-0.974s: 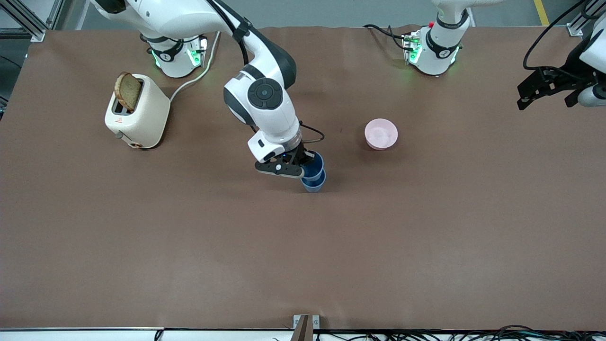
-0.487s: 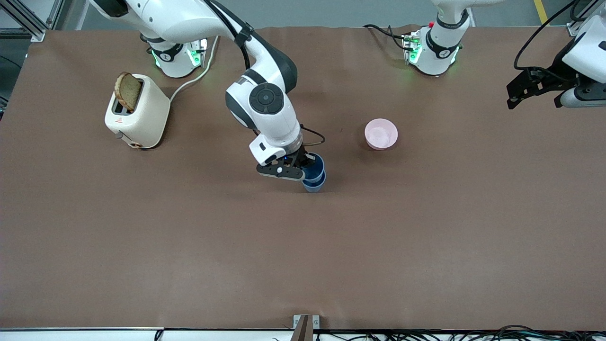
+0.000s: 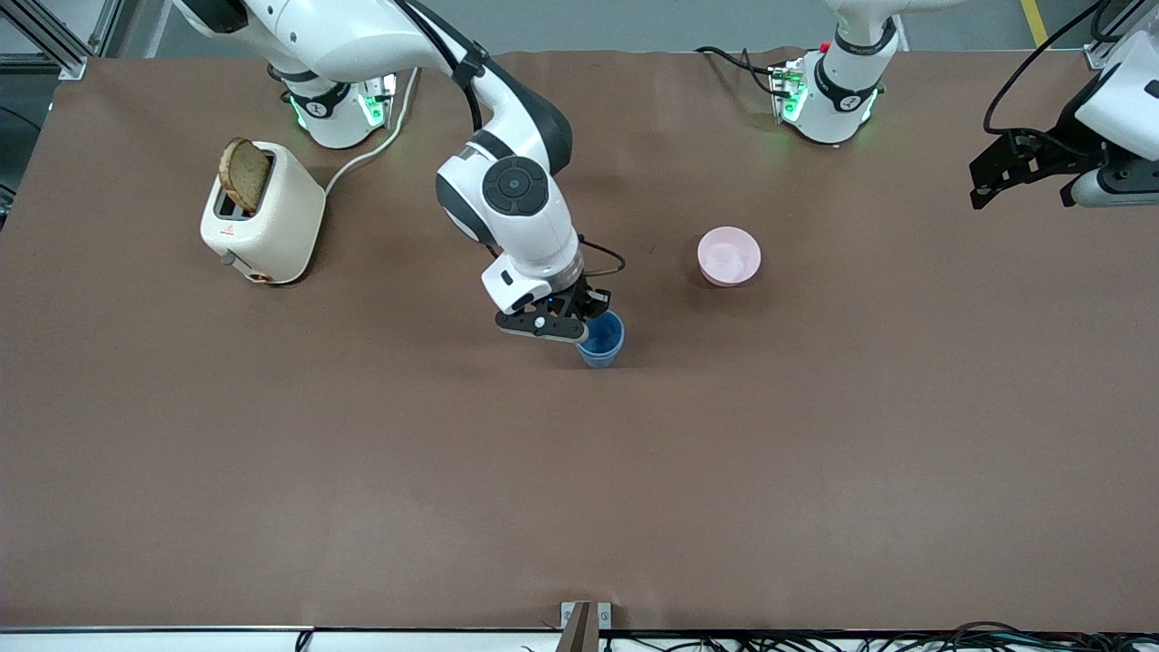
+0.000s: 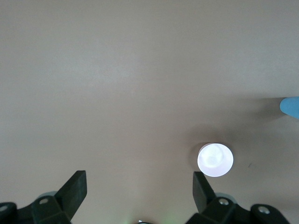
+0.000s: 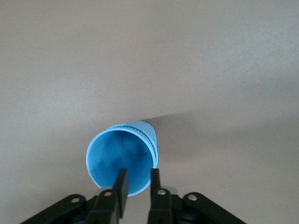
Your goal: Stack blue cups with both arms
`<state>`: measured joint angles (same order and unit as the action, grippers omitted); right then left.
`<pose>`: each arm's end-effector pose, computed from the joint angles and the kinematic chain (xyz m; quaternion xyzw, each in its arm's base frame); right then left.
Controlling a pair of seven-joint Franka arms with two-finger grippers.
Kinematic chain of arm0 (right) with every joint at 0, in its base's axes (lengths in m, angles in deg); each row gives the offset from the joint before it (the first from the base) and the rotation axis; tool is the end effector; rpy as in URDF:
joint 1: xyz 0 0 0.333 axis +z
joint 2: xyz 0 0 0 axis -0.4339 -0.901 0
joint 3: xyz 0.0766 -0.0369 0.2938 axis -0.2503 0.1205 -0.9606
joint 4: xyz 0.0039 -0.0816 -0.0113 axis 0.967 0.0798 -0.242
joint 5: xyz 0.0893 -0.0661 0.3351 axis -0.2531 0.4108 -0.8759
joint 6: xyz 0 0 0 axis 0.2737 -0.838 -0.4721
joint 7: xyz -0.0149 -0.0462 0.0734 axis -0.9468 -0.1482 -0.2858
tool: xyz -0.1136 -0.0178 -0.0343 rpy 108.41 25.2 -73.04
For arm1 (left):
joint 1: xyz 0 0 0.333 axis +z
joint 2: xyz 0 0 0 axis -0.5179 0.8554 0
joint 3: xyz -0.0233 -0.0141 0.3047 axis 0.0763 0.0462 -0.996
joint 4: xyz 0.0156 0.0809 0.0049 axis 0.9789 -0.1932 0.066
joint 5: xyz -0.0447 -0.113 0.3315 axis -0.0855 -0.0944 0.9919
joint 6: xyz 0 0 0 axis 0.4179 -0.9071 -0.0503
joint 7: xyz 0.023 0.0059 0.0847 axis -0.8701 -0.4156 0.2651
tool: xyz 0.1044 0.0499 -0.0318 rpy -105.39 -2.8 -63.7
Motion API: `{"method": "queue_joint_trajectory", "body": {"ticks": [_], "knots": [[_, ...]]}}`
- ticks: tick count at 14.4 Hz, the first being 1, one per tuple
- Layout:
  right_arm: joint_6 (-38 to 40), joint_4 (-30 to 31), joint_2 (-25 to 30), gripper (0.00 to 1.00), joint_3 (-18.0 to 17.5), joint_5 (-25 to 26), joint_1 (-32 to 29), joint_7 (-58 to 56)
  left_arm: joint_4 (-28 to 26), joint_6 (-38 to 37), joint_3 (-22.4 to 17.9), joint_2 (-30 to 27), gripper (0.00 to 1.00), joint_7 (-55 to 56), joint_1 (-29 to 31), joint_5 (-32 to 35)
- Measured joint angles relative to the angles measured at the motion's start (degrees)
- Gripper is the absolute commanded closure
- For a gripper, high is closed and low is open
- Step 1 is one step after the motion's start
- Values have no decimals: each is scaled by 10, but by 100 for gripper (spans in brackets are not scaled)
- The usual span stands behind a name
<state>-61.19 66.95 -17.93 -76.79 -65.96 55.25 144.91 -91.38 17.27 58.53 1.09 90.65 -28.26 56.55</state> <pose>0.5045 0.4609 0.3537 -0.9906 0.1089 -0.0211 0.0803 0.4800 -0.0652 0.6393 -0.9996 0.0095 -0.0078 0.0238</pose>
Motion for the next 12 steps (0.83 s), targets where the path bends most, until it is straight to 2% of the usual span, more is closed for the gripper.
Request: {"method": "queue_joint_trajectory", "body": {"ticks": [1, 4, 7, 9, 10, 12], "knots": [[5, -7, 6, 0, 2, 0, -1, 0, 0, 0, 0, 0, 0, 0, 0, 0], [87, -27, 64, 0, 11, 3, -29, 1, 0, 0, 0, 1, 0, 0, 0, 0], [205, -32, 162, 0, 14, 31, -115, -9, 0, 0, 0, 3, 0, 0, 0, 0], [271, -31, 214, 0, 24, 51, -176, -64, 0, 0, 0, 3, 0, 0, 1, 0], [298, -30, 233, 0, 38, 53, -198, -112, 0, 0, -1, 3, 0, 0, 1, 0], [345, -28, 263, 0, 93, 52, -216, -246, 0, 0, -1, 3, 0, 0, 1, 0]]}}
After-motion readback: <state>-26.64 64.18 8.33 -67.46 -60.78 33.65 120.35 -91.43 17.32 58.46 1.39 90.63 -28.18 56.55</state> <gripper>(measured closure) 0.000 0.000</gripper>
